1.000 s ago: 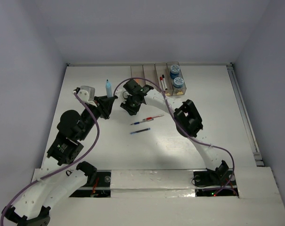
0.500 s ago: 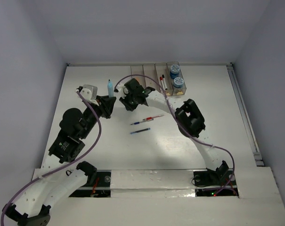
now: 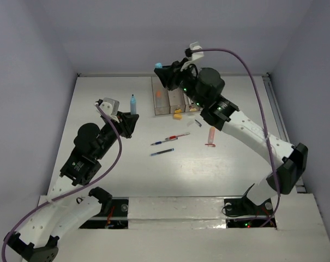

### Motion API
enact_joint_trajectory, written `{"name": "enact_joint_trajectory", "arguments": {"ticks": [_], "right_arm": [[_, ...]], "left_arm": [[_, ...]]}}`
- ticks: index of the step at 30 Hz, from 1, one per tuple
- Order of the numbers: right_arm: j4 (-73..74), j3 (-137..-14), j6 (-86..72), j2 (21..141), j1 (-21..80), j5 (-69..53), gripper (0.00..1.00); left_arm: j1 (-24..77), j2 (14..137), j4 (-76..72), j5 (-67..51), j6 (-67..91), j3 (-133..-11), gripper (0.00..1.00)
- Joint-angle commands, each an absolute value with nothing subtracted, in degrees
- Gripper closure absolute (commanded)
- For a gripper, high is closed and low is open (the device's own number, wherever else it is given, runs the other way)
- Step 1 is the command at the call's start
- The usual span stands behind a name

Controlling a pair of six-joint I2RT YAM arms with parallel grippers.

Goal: Sort the stationery into containers
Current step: Close the pen cap on the pen.

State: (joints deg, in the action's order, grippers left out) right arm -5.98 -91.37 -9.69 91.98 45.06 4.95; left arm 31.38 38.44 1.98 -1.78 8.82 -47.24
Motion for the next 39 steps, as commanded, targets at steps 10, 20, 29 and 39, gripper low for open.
{"name": "enact_joint_trajectory", "arguments": {"ticks": [10, 20, 29, 39], "right_arm": [[-33.58, -80.68, -36.99, 89.64, 45.26, -9.4, 1.0], [-35.42, -81.47, -38.23, 91.84, 46.32, -12.74, 1.0], [-34.54, -82.88, -37.97, 93.86, 47.9, -13.01, 1.0], [-34.1, -82.88, -36.56, 94.66, 48.96, -12.48, 1.0]], "left_arm": [[30.94, 38.94, -1.67, -1.76, 8.26, -46.58, 1.0], [30.94, 40.6, -1.41, -2.55, 8.35, -46.84, 1.0], [30.94, 41.22, -1.14, -2.28, 8.44, -46.93, 1.0], [30.94, 41.31, -1.14, -2.02, 8.53, -46.93, 1.0]]}}
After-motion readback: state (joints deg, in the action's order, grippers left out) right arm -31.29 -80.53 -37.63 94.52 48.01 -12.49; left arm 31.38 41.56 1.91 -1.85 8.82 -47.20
